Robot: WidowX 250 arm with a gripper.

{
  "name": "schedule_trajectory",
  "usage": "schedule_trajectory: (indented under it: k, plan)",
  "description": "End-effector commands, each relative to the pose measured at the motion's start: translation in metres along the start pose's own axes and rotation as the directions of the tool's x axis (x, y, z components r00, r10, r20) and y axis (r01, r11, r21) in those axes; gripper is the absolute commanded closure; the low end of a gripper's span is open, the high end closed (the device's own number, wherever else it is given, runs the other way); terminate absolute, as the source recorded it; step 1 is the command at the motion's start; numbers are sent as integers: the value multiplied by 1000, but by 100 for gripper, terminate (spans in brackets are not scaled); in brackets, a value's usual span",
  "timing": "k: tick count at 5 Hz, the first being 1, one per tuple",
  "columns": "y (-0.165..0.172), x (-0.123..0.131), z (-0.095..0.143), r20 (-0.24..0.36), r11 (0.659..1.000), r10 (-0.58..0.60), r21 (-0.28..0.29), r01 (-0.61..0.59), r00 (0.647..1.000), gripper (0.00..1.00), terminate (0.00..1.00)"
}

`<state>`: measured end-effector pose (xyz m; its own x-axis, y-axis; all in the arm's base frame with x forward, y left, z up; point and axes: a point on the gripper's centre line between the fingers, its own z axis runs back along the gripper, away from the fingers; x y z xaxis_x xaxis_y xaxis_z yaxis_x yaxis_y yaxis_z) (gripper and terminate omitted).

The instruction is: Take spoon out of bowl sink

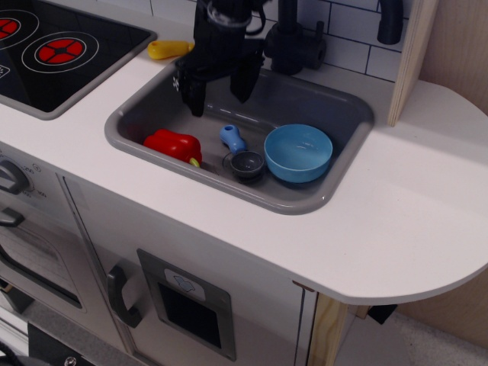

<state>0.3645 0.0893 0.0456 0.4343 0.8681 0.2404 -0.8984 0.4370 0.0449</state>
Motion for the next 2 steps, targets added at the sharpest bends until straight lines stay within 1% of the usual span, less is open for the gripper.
schedule_trajectory:
  k: [1, 2]
  plan:
    - [-7, 18, 26, 49, 997, 17, -70, -14, 999, 0, 0]
    - [-7, 18, 26, 49, 997, 17, -70, -14, 999, 0, 100]
